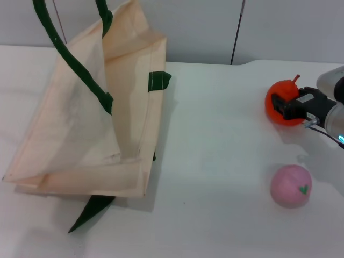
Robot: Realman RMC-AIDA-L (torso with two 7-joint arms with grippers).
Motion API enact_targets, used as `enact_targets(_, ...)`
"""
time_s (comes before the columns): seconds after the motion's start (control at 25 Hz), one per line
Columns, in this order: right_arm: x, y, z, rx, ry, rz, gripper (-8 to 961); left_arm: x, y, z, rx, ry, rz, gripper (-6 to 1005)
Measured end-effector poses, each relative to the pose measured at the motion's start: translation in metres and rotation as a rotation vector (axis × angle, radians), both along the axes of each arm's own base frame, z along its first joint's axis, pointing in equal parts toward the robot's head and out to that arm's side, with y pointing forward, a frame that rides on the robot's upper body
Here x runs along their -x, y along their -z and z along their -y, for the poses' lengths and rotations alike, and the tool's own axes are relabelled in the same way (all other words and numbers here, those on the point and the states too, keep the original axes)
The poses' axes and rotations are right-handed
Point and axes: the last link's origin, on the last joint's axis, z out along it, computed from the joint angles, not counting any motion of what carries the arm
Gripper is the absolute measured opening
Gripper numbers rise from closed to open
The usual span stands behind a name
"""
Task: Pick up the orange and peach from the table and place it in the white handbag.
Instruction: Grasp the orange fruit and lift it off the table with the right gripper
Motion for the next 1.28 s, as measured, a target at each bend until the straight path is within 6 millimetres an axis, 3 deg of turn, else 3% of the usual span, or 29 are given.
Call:
enact_targets(0.32, -0.005, -0.001, 0.002, 0.001, 0.011, 0.005, 404, 0.000, 0.000, 0.000, 0.000, -0.001, -0.001, 122)
enact_targets(0.72, -0.001, -0.002, 0.001, -0.004, -0.001, -0.002, 358, 0.003, 0.001, 0.000, 0.007, -0.004, -0.008, 122)
enact_targets(0.92, 0.017, -0.007, 0.000, -0.018, -0.063, -0.018, 315, 0.005, 0.001, 0.000, 0.006, -0.007, -0.009, 122)
enact_targets(1.12, 0.050, -0.023, 0.006, -0.057, -0.185, -0.036, 273, 0.005, 0.001, 0.000, 0.000, -0.004, -0.008, 122)
enact_targets(1.28, 0.070, -0.024, 0.012, -0.026, -0.253, -0.077, 240, 0.004, 0.001, 0.000, 0.000, -0.002, -0.008, 122)
